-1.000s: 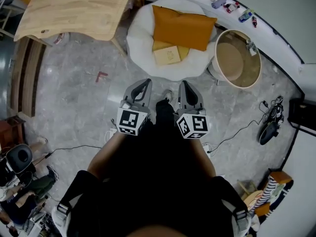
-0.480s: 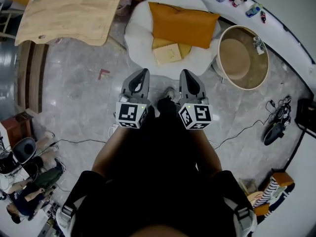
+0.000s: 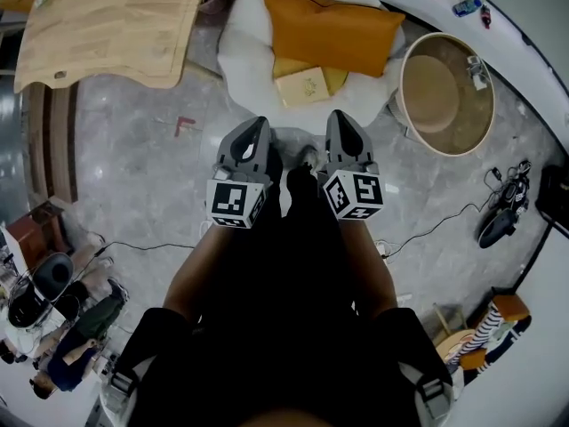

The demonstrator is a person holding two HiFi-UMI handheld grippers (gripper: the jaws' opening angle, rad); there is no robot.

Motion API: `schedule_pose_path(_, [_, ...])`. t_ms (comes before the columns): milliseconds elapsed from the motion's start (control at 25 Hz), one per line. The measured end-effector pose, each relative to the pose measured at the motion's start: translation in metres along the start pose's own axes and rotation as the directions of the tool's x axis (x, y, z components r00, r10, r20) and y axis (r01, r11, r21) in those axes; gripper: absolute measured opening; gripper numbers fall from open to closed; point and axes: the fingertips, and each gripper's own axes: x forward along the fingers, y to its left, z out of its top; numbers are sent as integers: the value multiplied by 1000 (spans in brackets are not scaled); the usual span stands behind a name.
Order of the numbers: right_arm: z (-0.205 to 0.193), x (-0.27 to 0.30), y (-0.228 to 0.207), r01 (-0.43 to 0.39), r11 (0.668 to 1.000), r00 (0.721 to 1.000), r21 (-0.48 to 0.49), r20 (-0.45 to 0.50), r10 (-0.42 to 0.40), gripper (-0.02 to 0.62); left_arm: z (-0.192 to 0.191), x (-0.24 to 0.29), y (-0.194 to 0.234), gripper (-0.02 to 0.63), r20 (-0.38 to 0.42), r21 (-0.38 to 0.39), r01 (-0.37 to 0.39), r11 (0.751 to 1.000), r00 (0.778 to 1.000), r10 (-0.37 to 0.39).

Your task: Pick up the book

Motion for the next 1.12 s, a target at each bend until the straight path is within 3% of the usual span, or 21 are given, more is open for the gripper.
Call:
schedule_pose_path(400, [-62,85,-37,92,996,993,15,-77,-91,4,-44,71,46,6,-89,-20,49,999,995,-51])
schedule_pose_path(1120, [-281,179,-129,194,976,945,96,-284,-160,5,-194,186,79,6,-181,-113,69,991,979,-89])
